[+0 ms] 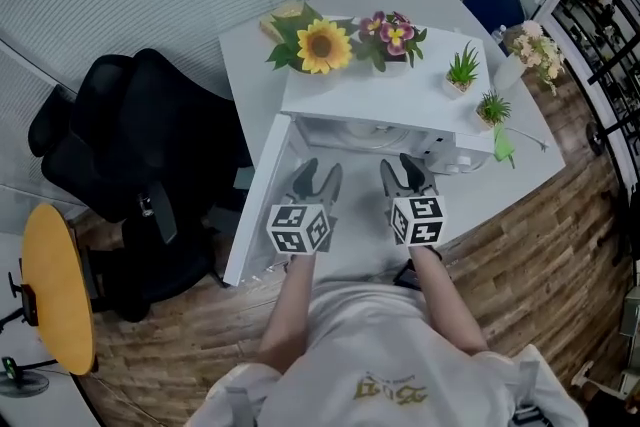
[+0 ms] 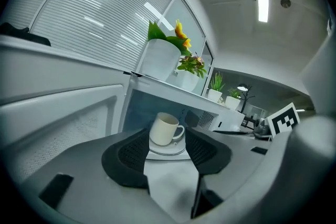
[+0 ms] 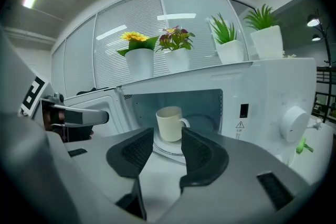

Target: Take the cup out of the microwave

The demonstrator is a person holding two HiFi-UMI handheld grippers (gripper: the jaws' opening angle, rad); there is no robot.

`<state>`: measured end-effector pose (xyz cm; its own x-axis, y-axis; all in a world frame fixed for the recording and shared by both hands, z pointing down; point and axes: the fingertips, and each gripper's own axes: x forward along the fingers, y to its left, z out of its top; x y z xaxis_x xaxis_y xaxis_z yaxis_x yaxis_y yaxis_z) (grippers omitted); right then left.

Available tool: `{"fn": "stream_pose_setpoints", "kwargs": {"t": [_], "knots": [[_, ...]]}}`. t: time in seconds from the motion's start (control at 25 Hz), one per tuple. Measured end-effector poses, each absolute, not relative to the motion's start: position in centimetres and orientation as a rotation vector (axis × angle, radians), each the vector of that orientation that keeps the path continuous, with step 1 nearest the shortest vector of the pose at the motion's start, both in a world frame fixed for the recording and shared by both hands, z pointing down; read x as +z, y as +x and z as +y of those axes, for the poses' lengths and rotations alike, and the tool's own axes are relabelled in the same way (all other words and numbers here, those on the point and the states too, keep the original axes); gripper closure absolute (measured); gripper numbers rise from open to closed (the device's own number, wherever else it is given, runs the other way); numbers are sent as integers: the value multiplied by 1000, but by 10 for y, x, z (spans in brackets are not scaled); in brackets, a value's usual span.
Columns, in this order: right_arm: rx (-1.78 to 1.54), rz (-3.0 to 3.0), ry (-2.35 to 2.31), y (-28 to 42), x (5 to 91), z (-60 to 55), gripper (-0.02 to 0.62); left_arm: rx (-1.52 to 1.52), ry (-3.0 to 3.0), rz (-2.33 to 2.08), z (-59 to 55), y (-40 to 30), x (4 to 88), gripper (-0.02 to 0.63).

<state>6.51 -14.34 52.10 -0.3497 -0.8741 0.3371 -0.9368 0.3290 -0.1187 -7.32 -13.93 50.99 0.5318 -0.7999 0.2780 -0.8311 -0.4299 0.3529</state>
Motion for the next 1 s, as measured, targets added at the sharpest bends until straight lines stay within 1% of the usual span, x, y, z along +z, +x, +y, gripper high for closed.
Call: {"fn": "stream_pose_setpoints", "kwargs": {"t": [0.36, 0.72, 1.0], "knots": [[453, -2387, 1574, 64, 543, -172, 430, 145, 2270, -1331, -161, -65, 544, 388], [477, -2392, 1542, 60, 558, -197, 428, 156, 2248, -1340, -182, -63, 556, 388], [490, -2384, 1539, 59, 569, -215, 408, 180, 2232, -1328, -184, -61, 569, 387]]}}
